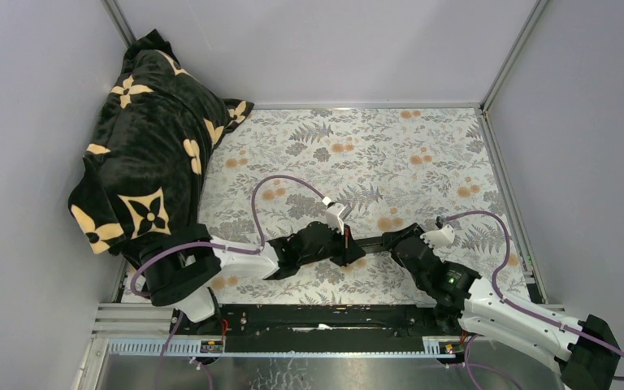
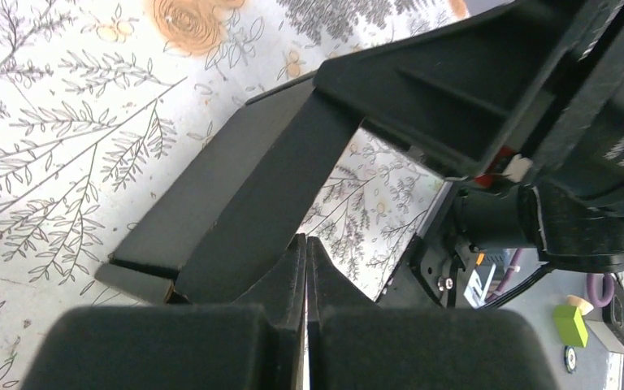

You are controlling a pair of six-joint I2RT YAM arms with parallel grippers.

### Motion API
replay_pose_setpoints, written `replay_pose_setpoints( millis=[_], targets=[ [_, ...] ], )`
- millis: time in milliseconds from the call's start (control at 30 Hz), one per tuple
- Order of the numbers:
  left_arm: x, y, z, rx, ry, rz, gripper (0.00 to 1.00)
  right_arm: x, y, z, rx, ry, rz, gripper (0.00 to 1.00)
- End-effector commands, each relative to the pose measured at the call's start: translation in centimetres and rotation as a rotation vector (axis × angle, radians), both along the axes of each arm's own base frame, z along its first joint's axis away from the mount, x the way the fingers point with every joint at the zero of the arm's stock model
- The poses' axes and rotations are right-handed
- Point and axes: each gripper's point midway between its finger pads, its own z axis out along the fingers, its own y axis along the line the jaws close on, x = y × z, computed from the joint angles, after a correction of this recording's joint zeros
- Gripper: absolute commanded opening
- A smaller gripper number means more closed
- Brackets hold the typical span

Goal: Fold the paper box
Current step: Close the paper box at the center of the board.

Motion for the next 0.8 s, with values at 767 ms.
replay_pose_setpoints(
  millis=[767],
  targets=[
    [1.6,1.1,7.9,-0.122,-0.093,0.095,0.0,-1.3,-1.0,-2.6,-0.079,0.077,0.016,0.49]
  ],
)
